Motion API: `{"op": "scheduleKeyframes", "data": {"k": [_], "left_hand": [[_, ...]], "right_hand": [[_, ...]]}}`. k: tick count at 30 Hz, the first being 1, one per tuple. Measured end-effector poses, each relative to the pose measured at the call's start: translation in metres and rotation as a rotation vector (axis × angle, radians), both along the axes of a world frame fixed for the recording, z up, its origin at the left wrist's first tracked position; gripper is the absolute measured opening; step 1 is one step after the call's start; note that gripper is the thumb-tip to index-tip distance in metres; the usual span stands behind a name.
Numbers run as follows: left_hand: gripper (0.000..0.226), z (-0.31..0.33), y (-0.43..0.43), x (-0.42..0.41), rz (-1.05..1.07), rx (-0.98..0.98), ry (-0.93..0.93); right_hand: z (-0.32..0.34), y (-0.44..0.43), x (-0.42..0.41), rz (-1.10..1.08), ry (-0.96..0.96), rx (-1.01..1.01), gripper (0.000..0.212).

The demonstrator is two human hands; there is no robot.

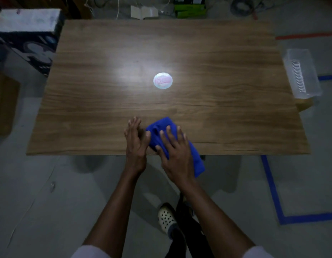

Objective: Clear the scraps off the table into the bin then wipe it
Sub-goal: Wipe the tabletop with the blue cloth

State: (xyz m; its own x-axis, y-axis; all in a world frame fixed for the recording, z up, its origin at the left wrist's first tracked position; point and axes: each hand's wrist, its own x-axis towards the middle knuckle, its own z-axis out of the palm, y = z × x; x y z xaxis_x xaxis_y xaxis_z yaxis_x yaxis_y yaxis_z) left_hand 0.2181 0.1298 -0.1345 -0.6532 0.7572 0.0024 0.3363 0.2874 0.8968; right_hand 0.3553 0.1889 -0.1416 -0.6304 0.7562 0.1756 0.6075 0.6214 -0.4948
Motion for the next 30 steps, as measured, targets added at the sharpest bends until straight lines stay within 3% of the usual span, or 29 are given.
{"op": "scheduleKeyframes", "data": {"k": [4, 8, 11, 13, 16, 18, 20, 23, 26, 28, 30], "left_hand": [[0.065, 0.002, 0.002, -0.004, -0.008, -0.058, -0.018], [0.064, 0.006, 0.003, -0.005, 0.001, -0.066, -0.053], [0.066, 0.003, 0.006, -0.004, 0.027, -0.087, -0.013], [0.067, 0.000, 0.007, -0.003, 0.042, -0.104, 0.017], [0.063, -0.003, 0.005, -0.002, 0.060, -0.067, 0.062], [0.054, -0.002, 0.004, -0.002, 0.097, -0.048, 0.058], [0.046, -0.001, 0.007, -0.008, 0.130, -0.057, 0.161], [0.038, -0.003, 0.022, -0.029, 0.078, -0.111, 0.519], [0.040, -0.010, 0.053, -0.061, 0.017, -0.115, 0.630], [0.043, -0.010, 0.075, -0.079, -0.014, -0.123, 0.621], [0.049, -0.009, 0.094, -0.094, -0.079, -0.143, 0.599]], "right_hand": [[-0.004, 0.041, 0.019, 0.231, -0.032, 0.088, 0.049], [0.001, 0.102, 0.040, -0.135, -0.017, 0.027, 0.051], [0.001, 0.080, 0.000, -0.315, -0.018, 0.025, 0.049], [0.000, 0.036, -0.021, -0.155, 0.053, 0.020, 0.048], [0.003, 0.003, -0.002, 0.169, 0.021, -0.015, 0.066], [0.000, 0.026, 0.019, 0.190, 0.024, -0.007, 0.061], [-0.001, 0.054, 0.033, 0.068, -0.004, 0.004, 0.054], [0.002, 0.084, 0.026, -0.193, -0.004, 0.012, 0.051], [-0.003, 0.078, -0.021, -0.433, -0.005, 0.022, 0.049], [-0.004, 0.057, -0.058, -0.400, 0.027, 0.054, 0.050], [-0.002, 0.029, -0.074, -0.195, 0.026, 0.051, 0.050]]}}
